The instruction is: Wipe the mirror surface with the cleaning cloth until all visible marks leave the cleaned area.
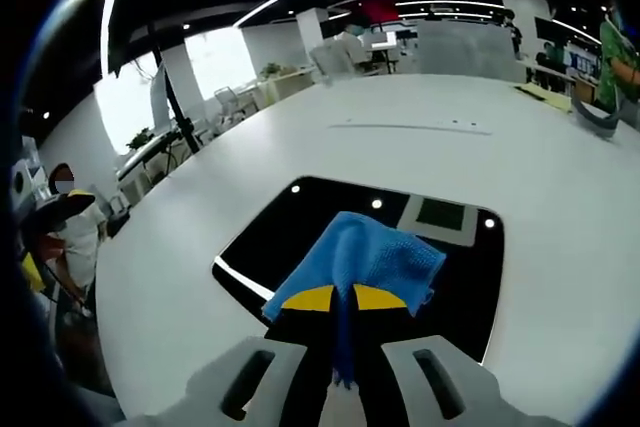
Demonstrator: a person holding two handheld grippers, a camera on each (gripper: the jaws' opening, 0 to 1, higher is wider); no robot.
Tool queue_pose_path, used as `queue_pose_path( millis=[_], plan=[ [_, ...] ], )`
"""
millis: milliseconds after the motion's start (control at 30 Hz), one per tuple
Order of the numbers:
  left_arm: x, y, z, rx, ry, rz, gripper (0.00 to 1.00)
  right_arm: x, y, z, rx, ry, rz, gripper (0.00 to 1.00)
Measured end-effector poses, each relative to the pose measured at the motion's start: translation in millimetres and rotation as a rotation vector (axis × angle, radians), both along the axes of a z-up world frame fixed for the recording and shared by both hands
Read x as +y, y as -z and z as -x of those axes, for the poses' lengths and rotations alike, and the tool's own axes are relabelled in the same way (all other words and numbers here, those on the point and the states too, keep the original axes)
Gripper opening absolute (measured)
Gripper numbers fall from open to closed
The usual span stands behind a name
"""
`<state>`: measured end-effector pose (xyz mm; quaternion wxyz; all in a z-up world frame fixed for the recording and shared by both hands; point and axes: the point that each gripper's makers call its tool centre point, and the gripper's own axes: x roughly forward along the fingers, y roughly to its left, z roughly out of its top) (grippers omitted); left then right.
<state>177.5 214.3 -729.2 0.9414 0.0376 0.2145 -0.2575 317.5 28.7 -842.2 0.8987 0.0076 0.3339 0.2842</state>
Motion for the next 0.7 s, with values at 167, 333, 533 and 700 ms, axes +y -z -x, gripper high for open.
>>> queue_pose_path(
  millis=[167, 333, 533, 700],
  plan=[
    [0.0, 0.1, 0.7, 0.001, -0.002, 0.001, 0.89, 0.9, 0.0, 4.6, -0.002, -0.007, -0.004, 0.01],
    [-1.8, -0.1, 0.7, 0.001, 0.001, 0.003, 0.89, 0.4, 0.8, 4.9, -0.009, -0.002, -0.011, 0.01],
    [-1.5, 1.0, 0.1, 0.001, 0.002, 0.004, 0.89, -0.3, 1.4, 3.4, -0.007, 0.000, -0.013, 0.01],
    [0.1, 2.8, 0.9, 0.006, 0.000, 0.005, 0.89, 0.6, 0.9, 2.9, -0.002, -0.002, -0.011, 0.01]
  ],
)
